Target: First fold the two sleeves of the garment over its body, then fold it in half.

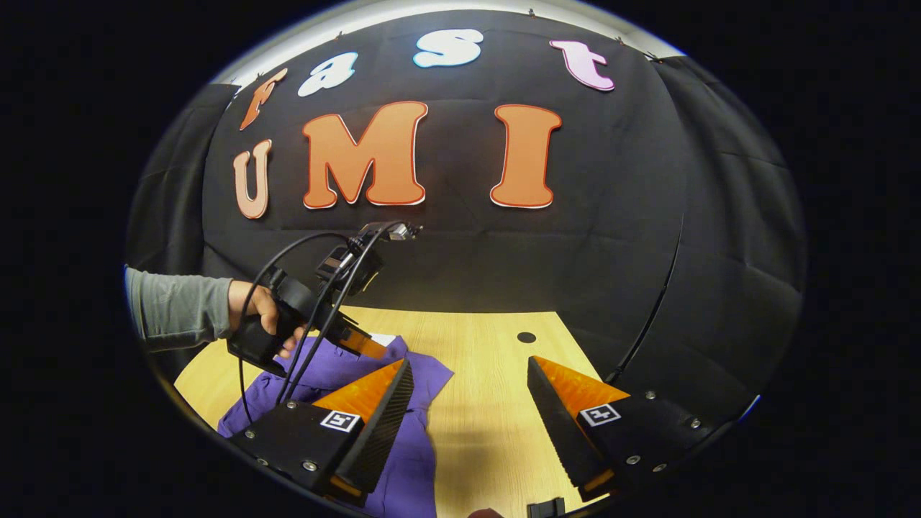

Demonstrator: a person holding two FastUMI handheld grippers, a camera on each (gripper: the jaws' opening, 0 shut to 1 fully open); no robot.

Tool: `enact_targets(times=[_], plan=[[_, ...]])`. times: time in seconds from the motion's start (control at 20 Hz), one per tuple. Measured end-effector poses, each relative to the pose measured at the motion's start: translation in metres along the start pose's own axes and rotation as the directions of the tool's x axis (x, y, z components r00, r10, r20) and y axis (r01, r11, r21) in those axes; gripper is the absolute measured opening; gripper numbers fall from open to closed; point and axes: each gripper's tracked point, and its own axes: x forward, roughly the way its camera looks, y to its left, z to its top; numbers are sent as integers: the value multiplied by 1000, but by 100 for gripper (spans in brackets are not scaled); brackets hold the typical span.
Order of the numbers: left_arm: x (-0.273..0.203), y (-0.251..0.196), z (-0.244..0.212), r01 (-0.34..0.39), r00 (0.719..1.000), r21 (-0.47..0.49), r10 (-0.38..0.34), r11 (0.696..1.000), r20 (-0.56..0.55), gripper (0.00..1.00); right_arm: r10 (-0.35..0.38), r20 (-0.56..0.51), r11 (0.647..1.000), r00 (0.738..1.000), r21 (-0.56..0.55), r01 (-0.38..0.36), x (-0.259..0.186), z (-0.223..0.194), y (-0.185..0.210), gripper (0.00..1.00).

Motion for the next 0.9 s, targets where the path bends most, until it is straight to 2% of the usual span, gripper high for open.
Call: enact_targets(times=[0.1, 0.2, 0.3, 0.45, 0.55, 0.75, 0.8, 0.9], plan=[[-11, -9, 4, 36, 998, -4, -35, 999, 52, 55, 7, 0, 1000, 1000, -9, -7, 0, 0, 1, 95], [-33, 6, 3, 2, 995, -25, 0, 1000, 99, 88, 18, 0, 1000, 1000, -16, -18, 1, -1, 2, 95], [-61, 34, 3, -76, 980, -48, 84, 996, 180, 98, 37, 5, 999, 999, -18, -37, 3, -1, 11, 95], [-108, 75, -19, -191, 940, -96, 210, 977, 270, 99, 57, 11, 998, 998, -34, -57, 11, -1, 25, 95], [-137, 101, -36, -273, 899, -126, 300, 954, 318, 98, 71, 20, 997, 997, -43, -70, 14, 2, 36, 95], [-190, 134, -67, -352, 799, -226, 418, 908, 432, 99, 83, 72, 995, 994, -66, -78, 18, 12, 55, 95], [-206, 135, -78, -351, 780, -238, 423, 906, 460, 98, 86, 95, 994, 992, -73, -79, 16, 17, 60, 95], [-232, 143, -89, -377, 718, -267, 462, 887, 520, 98, 90, 147, 993, 985, -94, -77, 13, 27, 67, 95]])
